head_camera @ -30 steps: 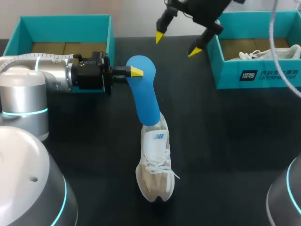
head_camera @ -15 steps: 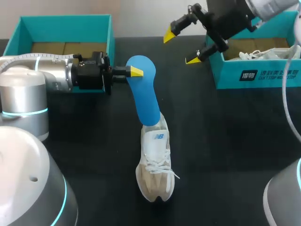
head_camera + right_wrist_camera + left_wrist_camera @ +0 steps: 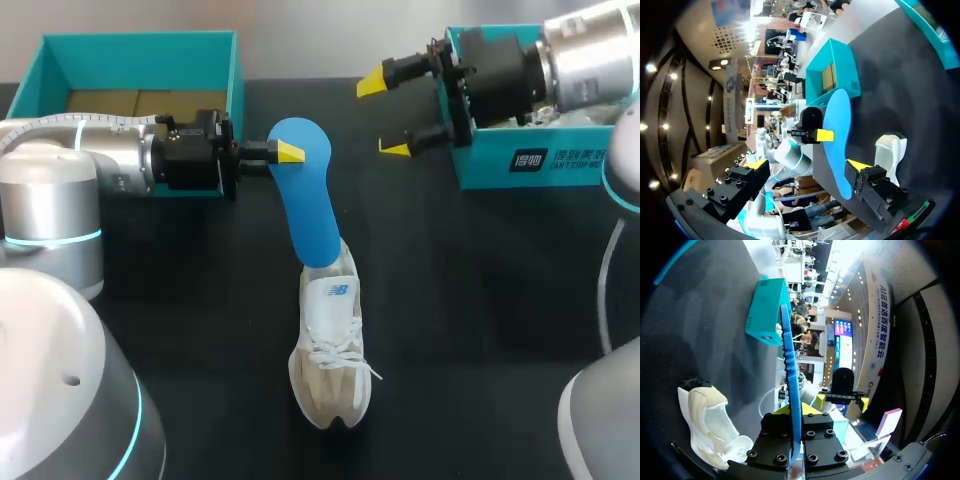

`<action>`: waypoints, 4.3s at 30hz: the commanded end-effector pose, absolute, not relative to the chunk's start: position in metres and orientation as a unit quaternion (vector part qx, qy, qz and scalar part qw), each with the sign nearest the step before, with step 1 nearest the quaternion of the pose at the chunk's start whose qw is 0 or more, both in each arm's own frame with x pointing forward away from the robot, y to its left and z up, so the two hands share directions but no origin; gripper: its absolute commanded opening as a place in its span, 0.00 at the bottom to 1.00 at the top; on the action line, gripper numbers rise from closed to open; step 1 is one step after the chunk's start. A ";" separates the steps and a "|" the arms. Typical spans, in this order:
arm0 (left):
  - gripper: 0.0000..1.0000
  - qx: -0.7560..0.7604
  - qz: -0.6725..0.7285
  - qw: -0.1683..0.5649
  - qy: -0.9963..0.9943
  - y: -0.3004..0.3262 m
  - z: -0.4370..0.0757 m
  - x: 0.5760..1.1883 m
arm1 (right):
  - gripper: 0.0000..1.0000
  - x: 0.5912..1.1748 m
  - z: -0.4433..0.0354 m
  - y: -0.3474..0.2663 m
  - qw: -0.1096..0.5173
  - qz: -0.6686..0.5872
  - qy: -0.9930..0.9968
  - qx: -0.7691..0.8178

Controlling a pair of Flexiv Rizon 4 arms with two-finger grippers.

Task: Take the shoe out of the shoebox, open the shoe tongue, remove and reinsert the insole, then place the shoe into the shoebox

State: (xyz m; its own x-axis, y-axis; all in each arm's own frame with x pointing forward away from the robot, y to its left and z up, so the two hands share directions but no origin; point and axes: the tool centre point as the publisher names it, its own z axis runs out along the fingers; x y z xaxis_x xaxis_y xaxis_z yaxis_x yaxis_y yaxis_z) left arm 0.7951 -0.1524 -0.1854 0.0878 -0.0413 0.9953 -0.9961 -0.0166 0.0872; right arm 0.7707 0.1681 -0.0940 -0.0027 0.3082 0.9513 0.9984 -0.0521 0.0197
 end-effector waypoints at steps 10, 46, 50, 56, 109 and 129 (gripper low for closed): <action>0.00 0.535 0.471 0.507 -0.484 -0.153 -0.186 0.795 | 1.00 0.770 -0.104 0.176 0.456 -0.474 -0.520 -0.546; 0.00 0.272 0.679 0.275 -0.624 -0.125 -0.140 0.801 | 1.00 0.773 -0.106 0.178 0.470 -0.479 -0.514 -0.535; 0.00 0.272 0.679 0.275 -0.624 -0.125 -0.140 0.801 | 1.00 0.773 -0.106 0.178 0.470 -0.479 -0.514 -0.535; 0.00 0.157 0.706 0.138 -0.676 -0.121 -0.134 0.807 | 1.00 0.773 -0.106 0.178 0.470 -0.479 -0.514 -0.535; 0.00 -0.311 0.558 -0.343 -0.688 -0.127 -0.114 0.778 | 1.00 0.773 -0.106 0.178 0.470 -0.479 -0.514 -0.535; 0.00 -0.445 0.487 -0.515 -0.548 -0.132 -0.131 0.768 | 1.00 0.773 -0.106 0.178 0.470 -0.479 -0.514 -0.535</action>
State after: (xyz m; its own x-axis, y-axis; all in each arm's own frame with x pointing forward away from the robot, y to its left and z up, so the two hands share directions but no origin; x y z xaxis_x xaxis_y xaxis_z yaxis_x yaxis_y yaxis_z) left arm 0.7760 -0.1338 -0.1253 -0.1869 0.0431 -0.9814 0.9746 0.1332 -0.1798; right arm 0.7729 0.1762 -0.1052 0.0123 0.0988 0.9950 0.9995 -0.0295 -0.0095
